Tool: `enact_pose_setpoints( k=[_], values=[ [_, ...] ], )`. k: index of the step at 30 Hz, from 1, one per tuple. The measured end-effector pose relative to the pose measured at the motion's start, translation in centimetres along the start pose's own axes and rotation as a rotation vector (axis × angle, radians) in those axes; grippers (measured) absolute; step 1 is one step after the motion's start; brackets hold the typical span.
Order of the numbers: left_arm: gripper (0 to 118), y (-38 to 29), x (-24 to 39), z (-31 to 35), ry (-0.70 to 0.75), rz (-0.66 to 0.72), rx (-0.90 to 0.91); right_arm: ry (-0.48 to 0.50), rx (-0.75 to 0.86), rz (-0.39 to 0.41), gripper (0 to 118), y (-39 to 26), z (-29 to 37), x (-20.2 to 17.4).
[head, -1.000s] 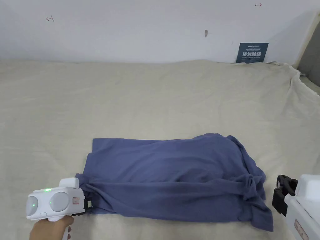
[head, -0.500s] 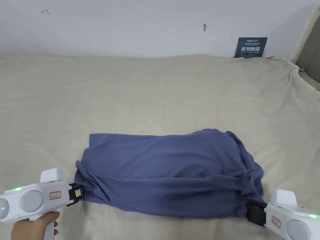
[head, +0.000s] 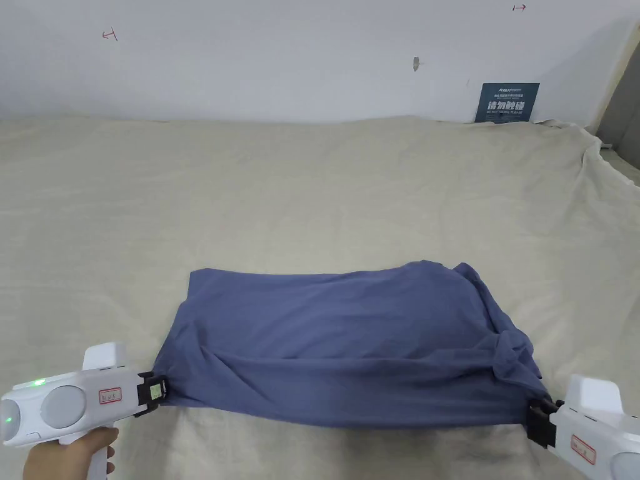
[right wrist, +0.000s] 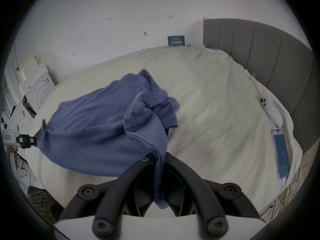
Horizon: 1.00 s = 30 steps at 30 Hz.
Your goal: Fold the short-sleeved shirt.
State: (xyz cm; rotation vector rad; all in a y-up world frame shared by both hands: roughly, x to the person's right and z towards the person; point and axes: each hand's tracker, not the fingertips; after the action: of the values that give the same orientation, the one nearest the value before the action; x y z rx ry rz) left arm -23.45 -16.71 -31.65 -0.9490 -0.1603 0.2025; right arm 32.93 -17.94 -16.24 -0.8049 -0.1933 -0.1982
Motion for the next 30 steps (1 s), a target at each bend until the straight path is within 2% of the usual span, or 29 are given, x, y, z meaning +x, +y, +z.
enact_pose_setpoints(
  k=[4, 9, 17, 22, 23, 24, 25, 26, 28, 30],
  values=[
    [7, -1.9, -1.3, 1.8, -0.001, -0.005, -0.014, 0.039, -0.005, -0.007, 7, -1.6, 2.9, 0.9],
    [7, -6.1, -2.0, 3.5, 0.019, -0.038, -0.054, 0.038, -0.044, 0.004, 7, -5.1, 4.7, 1.1],
    [7, -9.8, -2.6, 1.3, 0.070, -0.030, -0.109, -0.017, -0.152, -0.029, 7, -9.2, 1.3, 1.0],
    [9, -10.3, -2.0, 1.5, 0.098, -0.014, -0.077, -0.030, -0.150, -0.032, 8, -9.0, 1.3, 0.9],
    [14, -10.3, -1.8, 1.7, 0.105, -0.017, -0.072, -0.031, -0.150, -0.030, 11, -8.9, 1.6, 0.8],
    [24, -10.2, -1.5, 1.9, 0.111, -0.012, -0.073, -0.033, -0.148, -0.033, 20, -8.6, 2.2, 0.5],
    [45, -10.0, -1.4, 2.1, 0.115, 0.000, -0.075, -0.037, -0.142, -0.037, 33, -8.3, 2.6, 0.3],
    [59, -9.8, -1.3, 2.5, 0.126, 0.019, -0.075, -0.044, -0.132, -0.032, 38, -7.7, 3.2, 0.0],
    [70, -9.5, -0.7, 3.8, 0.115, 0.026, -0.050, -0.051, -0.058, -0.002, 49, -6.2, 5.1, -0.7],
    [92, -8.8, 0.3, 6.1, 0.077, 0.025, 0.053, -0.035, 0.035, 0.012, 83, -4.2, 7.5, -1.5]
  ],
)
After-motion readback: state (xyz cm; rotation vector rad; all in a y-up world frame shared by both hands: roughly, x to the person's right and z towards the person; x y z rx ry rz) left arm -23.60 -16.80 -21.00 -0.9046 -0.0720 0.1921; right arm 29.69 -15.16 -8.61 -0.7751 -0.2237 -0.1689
